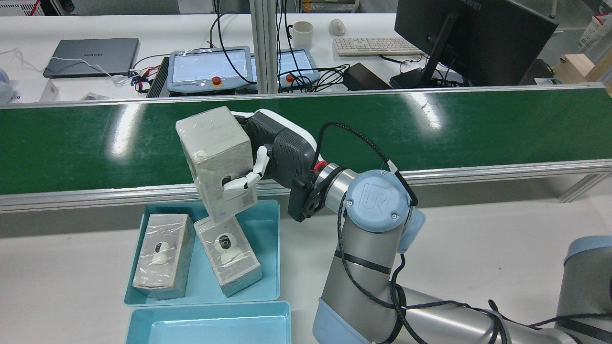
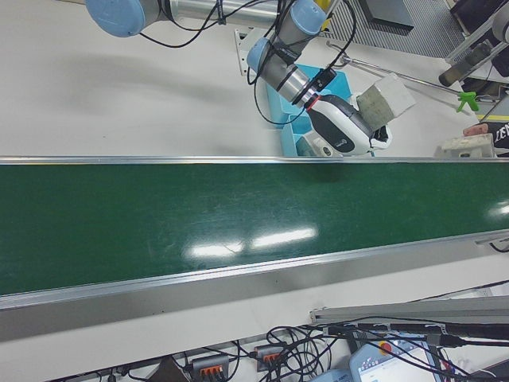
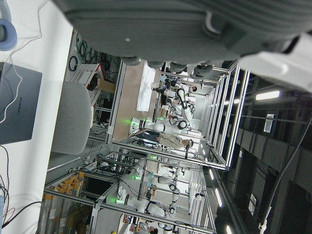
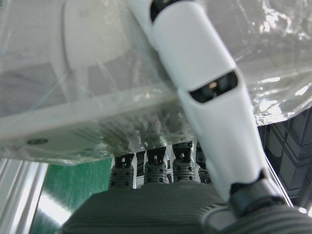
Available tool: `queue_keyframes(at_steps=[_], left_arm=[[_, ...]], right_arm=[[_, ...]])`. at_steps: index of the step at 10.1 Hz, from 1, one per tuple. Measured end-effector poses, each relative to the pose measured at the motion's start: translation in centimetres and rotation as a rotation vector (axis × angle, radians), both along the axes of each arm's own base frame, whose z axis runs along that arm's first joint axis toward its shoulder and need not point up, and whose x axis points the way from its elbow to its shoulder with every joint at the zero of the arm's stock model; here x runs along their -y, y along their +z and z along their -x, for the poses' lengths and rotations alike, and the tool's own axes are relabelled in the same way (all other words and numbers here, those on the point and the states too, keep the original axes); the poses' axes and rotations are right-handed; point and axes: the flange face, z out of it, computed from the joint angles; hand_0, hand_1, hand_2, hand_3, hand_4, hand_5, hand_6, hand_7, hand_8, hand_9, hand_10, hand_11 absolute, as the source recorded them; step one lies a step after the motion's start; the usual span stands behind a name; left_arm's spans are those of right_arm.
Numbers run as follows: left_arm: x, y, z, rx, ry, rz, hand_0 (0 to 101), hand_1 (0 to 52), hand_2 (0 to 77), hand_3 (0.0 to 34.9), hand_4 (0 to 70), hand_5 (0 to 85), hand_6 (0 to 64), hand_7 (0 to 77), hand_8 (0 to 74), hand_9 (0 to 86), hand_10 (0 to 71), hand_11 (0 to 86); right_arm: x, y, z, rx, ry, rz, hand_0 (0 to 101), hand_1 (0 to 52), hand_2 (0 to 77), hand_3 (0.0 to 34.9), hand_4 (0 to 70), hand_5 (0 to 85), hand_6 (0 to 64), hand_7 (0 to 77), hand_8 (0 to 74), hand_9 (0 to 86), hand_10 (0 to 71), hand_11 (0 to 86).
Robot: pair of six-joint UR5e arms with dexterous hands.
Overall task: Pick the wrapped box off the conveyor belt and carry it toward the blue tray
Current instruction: 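Lift the box off the belt and carry it toward the blue tray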
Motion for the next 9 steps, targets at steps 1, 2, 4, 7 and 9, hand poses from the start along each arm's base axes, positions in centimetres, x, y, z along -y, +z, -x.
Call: queue_keyframes(at_steps=[1,2,4,7,9], left_arm=[[0.0,0.0,0.0,0.000,0.000,0.000,0,0.0,1.1,0.0,0.0,1.1,0.5,0.5,0.5,0.0,0.5,0.5],[0.0,0.0,0.0,0.000,0.000,0.000,0,0.0,1.1,0.0,0.0,1.1,0.5,0.5,0.5,0.0,0.5,0.5],[0.0,0.0,0.0,0.000,0.000,0.000,0,0.0,0.5,0.0,0.0,1.1,0.5,0.5,0.5,0.5,0.5,0.5],[0.0,0.0,0.0,0.000,0.000,0.000,0,0.0,0.5,0.0,0.0,1.1,0.5,0.5,0.5,0.5,0.5,0.5],[0.0,0.0,0.0,0.000,0.000,0.000,0,0.0,1.1,0.0,0.0,1.1,0.5,0.5,0.5,0.0,0.5,0.5]], right_arm=[[-0.6,-0.4,0.6,0.000,-0.023,-0.008,55,1.1,37.6,0.3,28.4,62.7,42.0,38.2,49.6,40.4,45.3,32.7],[-1.0,-0.6,0.9,0.000,-0.042,-0.016,57,1.1,37.6,0.0,28.4,62.7,42.0,38.2,49.6,40.4,50.2,31.1],[-1.4,-1.0,1.3,0.002,-0.069,-0.028,57,1.1,37.6,0.0,28.4,62.7,49.1,34.9,56.2,36.0,44.7,22.9],[-1.7,-2.7,1.6,0.024,-0.111,-0.052,56,20.2,20.2,0.0,14.7,47.5,36.5,20.2,43.6,21.8,12.0,1.6],[-1.8,-3.1,1.7,0.033,-0.133,-0.053,48,7.6,10.4,0.0,14.2,25.1,19.1,4.4,22.9,3.3,0.0,1.1]])
